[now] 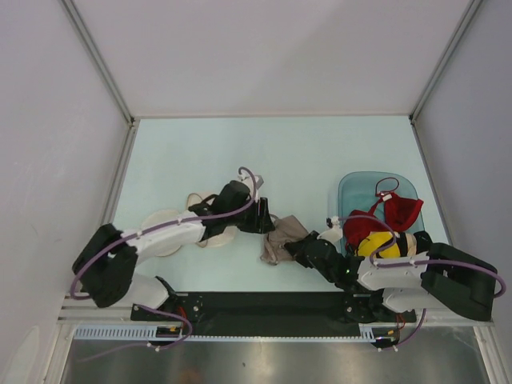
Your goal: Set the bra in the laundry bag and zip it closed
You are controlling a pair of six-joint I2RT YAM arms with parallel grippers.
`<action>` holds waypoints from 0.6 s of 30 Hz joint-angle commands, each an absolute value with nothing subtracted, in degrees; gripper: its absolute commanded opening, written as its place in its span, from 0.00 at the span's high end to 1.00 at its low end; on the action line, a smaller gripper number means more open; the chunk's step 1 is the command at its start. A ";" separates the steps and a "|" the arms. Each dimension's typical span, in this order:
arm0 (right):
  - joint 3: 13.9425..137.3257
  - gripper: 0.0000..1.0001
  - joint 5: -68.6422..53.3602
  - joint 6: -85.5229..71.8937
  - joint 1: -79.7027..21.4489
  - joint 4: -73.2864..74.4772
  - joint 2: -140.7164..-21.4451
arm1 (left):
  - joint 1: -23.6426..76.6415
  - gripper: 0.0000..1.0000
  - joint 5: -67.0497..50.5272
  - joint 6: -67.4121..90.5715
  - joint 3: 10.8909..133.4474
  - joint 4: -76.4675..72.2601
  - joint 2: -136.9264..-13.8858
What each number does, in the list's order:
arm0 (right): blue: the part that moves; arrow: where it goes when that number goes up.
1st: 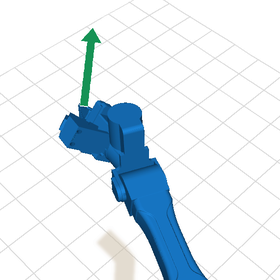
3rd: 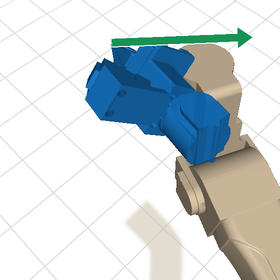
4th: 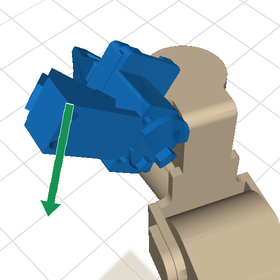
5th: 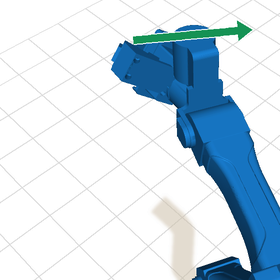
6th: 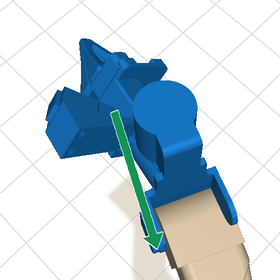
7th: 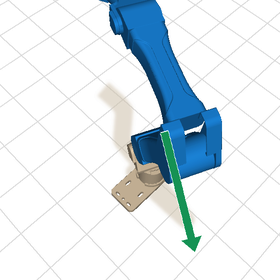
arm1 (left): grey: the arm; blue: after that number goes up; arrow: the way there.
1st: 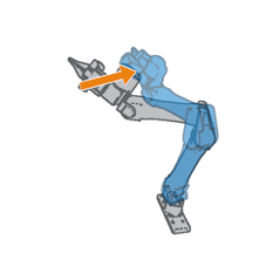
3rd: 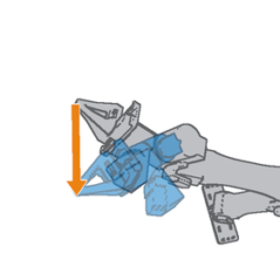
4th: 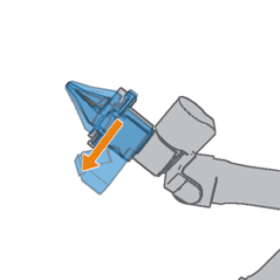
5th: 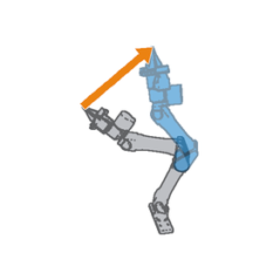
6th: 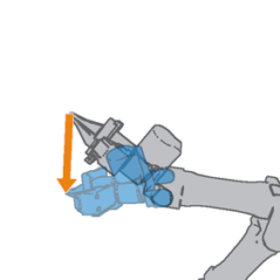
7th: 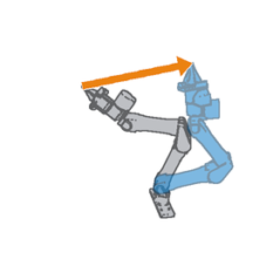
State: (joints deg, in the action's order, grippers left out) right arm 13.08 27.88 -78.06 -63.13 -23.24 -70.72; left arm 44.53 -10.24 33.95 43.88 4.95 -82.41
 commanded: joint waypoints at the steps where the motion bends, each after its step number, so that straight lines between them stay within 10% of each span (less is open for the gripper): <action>1: 12.83 1.00 27.60 -70.69 -61.70 -21.19 -66.38 | 43.16 0.42 -7.56 30.33 51.50 15.10 -71.21; 18: 25.83 1.00 2.91 -48.52 -46.85 4.74 -44.21 | 20.74 0.17 -7.38 26.79 44.56 32.17 -56.86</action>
State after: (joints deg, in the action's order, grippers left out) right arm 18.74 10.72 -56.36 -49.50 -2.07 -46.72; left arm 22.37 -7.01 26.98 45.32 30.41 -54.48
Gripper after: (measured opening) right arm 0.102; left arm 0.824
